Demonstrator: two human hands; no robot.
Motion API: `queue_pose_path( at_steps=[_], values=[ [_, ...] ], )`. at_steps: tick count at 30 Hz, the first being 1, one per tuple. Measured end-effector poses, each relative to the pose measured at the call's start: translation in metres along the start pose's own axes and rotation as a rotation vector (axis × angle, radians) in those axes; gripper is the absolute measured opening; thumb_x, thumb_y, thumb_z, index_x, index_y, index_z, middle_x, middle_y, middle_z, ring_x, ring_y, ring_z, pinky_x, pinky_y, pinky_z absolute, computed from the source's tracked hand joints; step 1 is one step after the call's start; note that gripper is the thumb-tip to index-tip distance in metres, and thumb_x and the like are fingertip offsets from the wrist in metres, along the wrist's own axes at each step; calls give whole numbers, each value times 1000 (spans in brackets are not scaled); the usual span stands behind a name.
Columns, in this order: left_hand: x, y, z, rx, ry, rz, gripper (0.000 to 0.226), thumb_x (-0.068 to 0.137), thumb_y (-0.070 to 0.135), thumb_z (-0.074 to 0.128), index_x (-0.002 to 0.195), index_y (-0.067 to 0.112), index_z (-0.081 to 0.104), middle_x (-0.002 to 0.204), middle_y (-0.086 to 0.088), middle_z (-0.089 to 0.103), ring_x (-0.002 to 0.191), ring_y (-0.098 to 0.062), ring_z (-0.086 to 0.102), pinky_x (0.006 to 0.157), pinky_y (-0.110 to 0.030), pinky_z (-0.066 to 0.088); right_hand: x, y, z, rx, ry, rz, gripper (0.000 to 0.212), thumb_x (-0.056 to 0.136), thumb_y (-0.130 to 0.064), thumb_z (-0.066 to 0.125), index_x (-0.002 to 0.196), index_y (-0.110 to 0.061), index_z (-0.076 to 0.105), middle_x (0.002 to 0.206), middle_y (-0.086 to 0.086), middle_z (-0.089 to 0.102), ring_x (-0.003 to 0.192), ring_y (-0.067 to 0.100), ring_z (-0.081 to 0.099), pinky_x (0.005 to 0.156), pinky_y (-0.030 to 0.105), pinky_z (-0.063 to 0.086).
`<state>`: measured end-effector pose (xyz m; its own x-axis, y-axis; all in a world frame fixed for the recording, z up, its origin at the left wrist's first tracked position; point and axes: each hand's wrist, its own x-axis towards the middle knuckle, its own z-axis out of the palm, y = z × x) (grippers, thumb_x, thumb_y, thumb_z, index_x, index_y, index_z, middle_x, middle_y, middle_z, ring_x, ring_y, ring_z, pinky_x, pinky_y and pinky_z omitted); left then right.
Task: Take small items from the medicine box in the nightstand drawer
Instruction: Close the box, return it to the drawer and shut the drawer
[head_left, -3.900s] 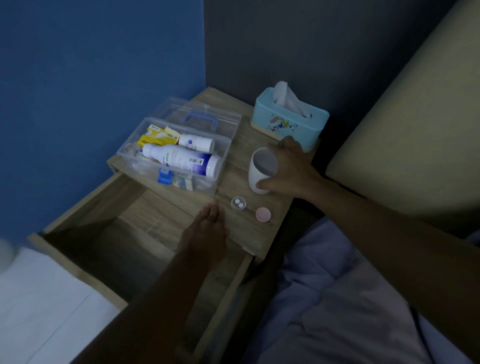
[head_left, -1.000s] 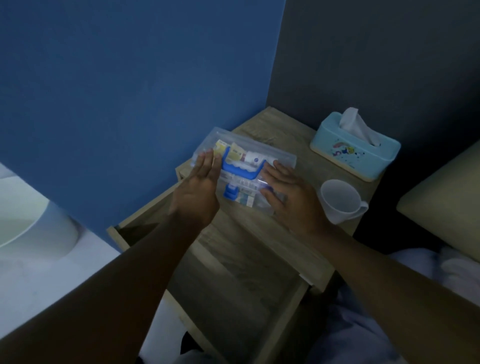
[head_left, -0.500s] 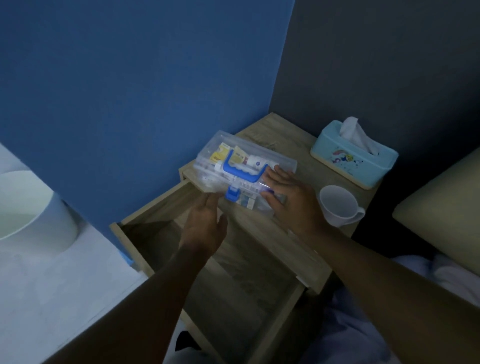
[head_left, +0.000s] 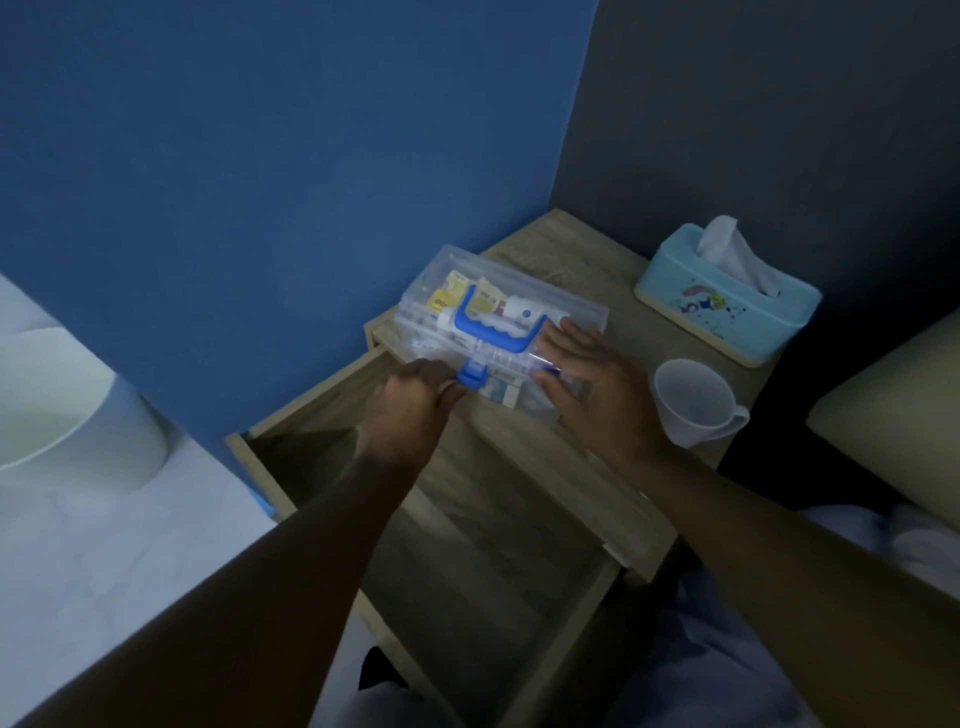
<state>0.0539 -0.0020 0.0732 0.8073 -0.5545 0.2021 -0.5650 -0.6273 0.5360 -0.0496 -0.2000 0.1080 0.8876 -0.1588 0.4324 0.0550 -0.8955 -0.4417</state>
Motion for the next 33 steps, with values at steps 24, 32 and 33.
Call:
queue_pose_path(
  at_steps=[24, 32, 33],
  values=[
    [11, 22, 2, -910, 159, -392, 23, 82, 24, 76, 93, 5, 68, 84, -10, 76, 76, -22, 76, 73, -42, 64, 1, -1, -3, 46, -4, 45, 36, 92, -14, 70, 126, -2, 65, 136, 13, 63, 135, 23, 52, 116, 45, 39],
    [-9, 24, 14, -706, 217, -218, 16, 88, 23, 69, 104, 20, 70, 92, 5, 74, 84, -8, 73, 79, -41, 62, 2, -3, -3, 32, -39, 62, 37, 93, -16, 68, 128, -3, 63, 138, 13, 61, 137, 22, 50, 115, 48, 39],
    [-8, 25, 15, -675, 218, -227, 17, 89, 25, 68, 105, 24, 69, 93, 7, 74, 86, -7, 72, 83, -42, 61, 2, -3, -3, 36, -38, 63, 37, 93, -16, 68, 128, -3, 63, 138, 13, 61, 137, 22, 50, 115, 48, 39]
  ],
)
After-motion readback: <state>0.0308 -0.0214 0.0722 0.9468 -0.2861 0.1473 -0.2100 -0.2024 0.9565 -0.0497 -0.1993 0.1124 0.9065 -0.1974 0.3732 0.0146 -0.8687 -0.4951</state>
